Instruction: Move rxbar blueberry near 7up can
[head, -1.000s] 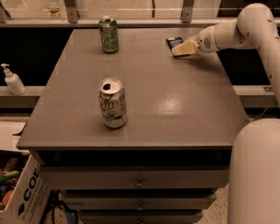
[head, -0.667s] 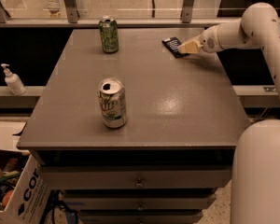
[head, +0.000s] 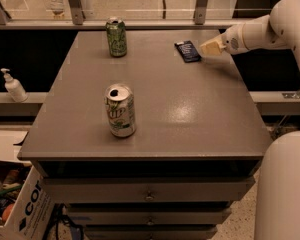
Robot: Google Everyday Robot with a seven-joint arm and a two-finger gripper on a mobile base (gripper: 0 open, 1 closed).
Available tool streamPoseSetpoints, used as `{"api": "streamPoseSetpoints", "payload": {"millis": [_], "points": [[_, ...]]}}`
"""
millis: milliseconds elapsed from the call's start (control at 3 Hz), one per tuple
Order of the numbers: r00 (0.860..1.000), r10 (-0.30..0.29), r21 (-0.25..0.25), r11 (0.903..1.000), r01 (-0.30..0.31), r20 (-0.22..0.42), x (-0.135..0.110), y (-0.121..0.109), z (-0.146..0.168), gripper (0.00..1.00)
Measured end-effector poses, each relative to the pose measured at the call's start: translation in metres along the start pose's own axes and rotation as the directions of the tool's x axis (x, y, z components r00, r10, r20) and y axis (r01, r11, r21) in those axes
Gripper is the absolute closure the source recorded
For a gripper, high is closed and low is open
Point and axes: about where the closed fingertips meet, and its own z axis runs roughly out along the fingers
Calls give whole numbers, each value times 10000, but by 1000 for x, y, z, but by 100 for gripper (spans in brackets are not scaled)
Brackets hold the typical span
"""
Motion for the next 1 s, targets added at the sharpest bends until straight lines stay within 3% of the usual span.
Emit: {"api": "streamPoseSetpoints", "payload": {"millis": [333, 1000], "points": [[9996, -233, -173, 9996, 231, -147, -3, 6, -5, 82], [9970, -652, -475, 9969, 632, -415, -2, 21, 3, 36]]}}
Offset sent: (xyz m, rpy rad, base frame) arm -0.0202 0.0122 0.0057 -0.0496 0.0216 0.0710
